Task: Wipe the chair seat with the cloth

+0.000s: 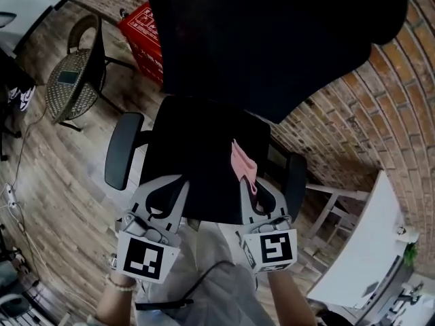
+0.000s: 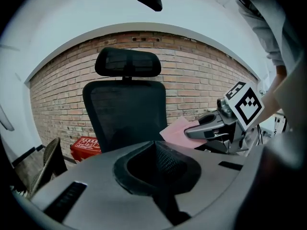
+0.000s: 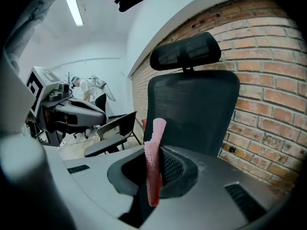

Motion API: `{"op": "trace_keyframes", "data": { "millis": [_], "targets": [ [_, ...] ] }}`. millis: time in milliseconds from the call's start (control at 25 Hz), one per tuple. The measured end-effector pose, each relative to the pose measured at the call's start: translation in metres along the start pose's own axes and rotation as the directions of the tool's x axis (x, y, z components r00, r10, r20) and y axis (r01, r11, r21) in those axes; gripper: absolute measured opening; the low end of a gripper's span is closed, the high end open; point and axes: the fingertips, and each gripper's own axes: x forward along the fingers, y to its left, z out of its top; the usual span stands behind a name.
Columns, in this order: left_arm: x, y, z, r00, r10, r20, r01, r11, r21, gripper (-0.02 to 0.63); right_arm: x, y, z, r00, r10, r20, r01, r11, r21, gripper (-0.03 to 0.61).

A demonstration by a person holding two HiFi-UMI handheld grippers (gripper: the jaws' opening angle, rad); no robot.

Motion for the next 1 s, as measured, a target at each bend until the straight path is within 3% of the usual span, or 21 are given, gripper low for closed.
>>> {"op": "trace_keyframes", "data": {
  "millis": [240,480,720,1000],
  "targets": [
    [0.019,0.003,-0.037,1.0,0.007,-0.021,-0.008,1.0,-0.016,0.018,0.048,-0.018,-0.035,0.999,-0.024,-0.029,0.024,1.0,0.002,0.055],
    [0.049,0.0,-0.068,0.999,0.001,-0.037,-0.002,1.0,-0.02,0.018,0.081,-0.051,-0.075,0.992,-0.114,-0.057,0.117,0.992,0.054,0.055],
    [0.086,-0.003,-0.08,0.999,-0.023,-0.038,0.022,0.999,-0.023,0.018,0.104,-0.092,-0.118,0.965,-0.237,-0.111,0.249,0.963,0.105,0.054],
    [0.124,-0.008,-0.093,0.996,-0.075,-0.041,0.075,0.997,0.001,0.018,0.13,-0.132,-0.171,0.915,-0.358,-0.187,0.386,0.912,0.139,0.054]
  ]
}}
